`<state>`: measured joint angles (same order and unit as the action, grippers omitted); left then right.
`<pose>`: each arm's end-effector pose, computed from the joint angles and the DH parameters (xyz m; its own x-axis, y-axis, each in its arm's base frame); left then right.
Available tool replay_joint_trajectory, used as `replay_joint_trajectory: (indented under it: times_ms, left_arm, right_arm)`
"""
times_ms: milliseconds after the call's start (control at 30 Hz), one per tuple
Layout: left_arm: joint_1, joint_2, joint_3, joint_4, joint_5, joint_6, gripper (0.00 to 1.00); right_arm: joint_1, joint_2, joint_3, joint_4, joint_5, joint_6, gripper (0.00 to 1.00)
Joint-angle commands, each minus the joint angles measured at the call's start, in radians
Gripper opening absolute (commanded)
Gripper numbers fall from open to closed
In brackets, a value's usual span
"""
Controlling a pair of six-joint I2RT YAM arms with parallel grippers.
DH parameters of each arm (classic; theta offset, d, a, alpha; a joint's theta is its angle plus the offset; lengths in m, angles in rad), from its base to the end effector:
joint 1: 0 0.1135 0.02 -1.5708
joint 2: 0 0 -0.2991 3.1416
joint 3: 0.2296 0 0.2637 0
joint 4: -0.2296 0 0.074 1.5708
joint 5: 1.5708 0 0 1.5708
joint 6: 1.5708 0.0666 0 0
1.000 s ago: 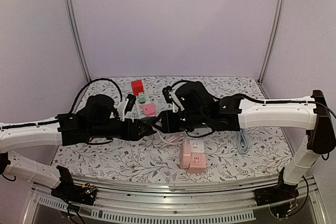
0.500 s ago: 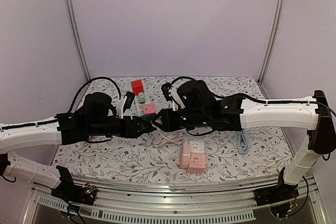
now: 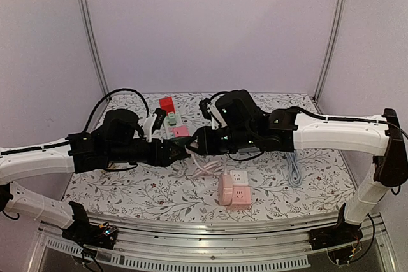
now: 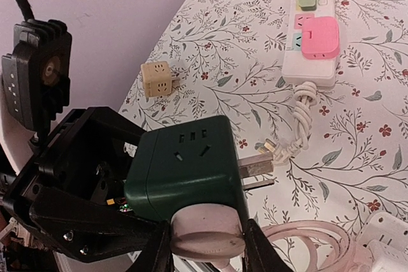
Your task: Pull the plug off the socket
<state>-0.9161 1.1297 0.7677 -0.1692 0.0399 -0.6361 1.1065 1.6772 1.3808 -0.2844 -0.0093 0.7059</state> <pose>0.1653 -0.2197 0.2780 -0.7314 -0.0220 -0.6816 0.4712 0.7062 -0.5285 0.1931 0.3869 0.3162 -0.7693 -0.0874 -0.6329 -0.5237 0.6537 0.5462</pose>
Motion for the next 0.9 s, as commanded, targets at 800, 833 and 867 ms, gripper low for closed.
replay_joint_trajectory:
  times_ms: [800, 833, 867]
  left_arm:
    - [0.123, -0.112, -0.005, -0.016, 0.091, -0.178, 0.17]
    - [0.130, -0.112, -0.005, -0.007, 0.106, -0.182, 0.17]
    - [0.136, -0.110, -0.006, 0.001, 0.119, -0.184, 0.17]
  right_arm:
    - [-0.013, -0.079, -0.097, 0.035, -0.096, -0.242, 0.68]
    - [-0.007, -0.062, -0.087, 0.037, -0.099, -0.251, 0.67]
    - [-0.002, -0.051, -0.077, 0.037, -0.102, -0.261, 0.65]
